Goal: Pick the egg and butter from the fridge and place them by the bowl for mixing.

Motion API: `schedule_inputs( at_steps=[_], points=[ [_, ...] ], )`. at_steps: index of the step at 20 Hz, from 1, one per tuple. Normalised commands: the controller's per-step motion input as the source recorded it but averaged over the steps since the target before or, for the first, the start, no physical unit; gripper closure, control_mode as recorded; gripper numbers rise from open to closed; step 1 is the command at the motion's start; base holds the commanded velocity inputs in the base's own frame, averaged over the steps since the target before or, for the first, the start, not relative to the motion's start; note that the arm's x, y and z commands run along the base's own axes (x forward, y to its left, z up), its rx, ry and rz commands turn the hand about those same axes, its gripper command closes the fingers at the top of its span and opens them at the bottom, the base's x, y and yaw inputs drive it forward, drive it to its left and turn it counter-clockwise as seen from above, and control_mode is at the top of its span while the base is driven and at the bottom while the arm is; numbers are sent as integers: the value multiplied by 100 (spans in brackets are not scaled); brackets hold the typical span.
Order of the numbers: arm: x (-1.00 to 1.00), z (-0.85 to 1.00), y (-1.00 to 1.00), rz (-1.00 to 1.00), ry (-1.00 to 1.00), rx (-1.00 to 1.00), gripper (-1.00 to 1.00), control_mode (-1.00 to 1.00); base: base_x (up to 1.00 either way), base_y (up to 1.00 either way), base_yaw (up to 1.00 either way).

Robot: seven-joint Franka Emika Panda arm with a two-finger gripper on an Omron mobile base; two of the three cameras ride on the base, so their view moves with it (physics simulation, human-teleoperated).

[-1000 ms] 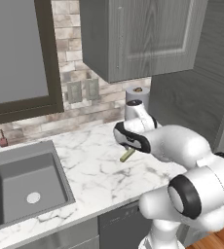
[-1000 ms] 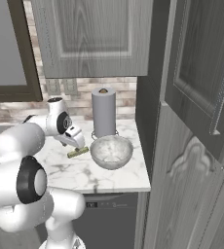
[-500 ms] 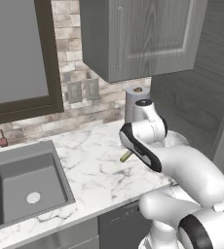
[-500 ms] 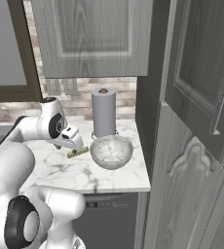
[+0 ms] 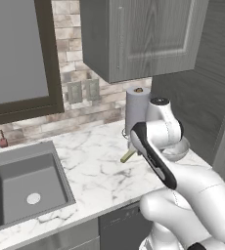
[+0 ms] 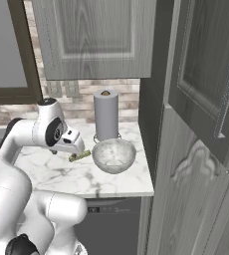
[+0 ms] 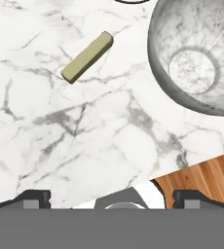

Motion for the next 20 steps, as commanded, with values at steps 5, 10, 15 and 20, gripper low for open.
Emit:
schedule_inputs(
  at_steps=[5, 10, 15, 20],
  points=[
    [-40, 20, -4, 8, -12, 0, -100, -100, 0, 0, 0],
    [-23, 11, 0, 0, -1, 0, -100, -100, 0, 0, 0],
    [0, 0, 0, 0, 0, 0, -100, 100, 0, 0, 0],
    [0, 0, 0, 0, 0, 0, -100, 100, -49, 0, 12]
  ],
)
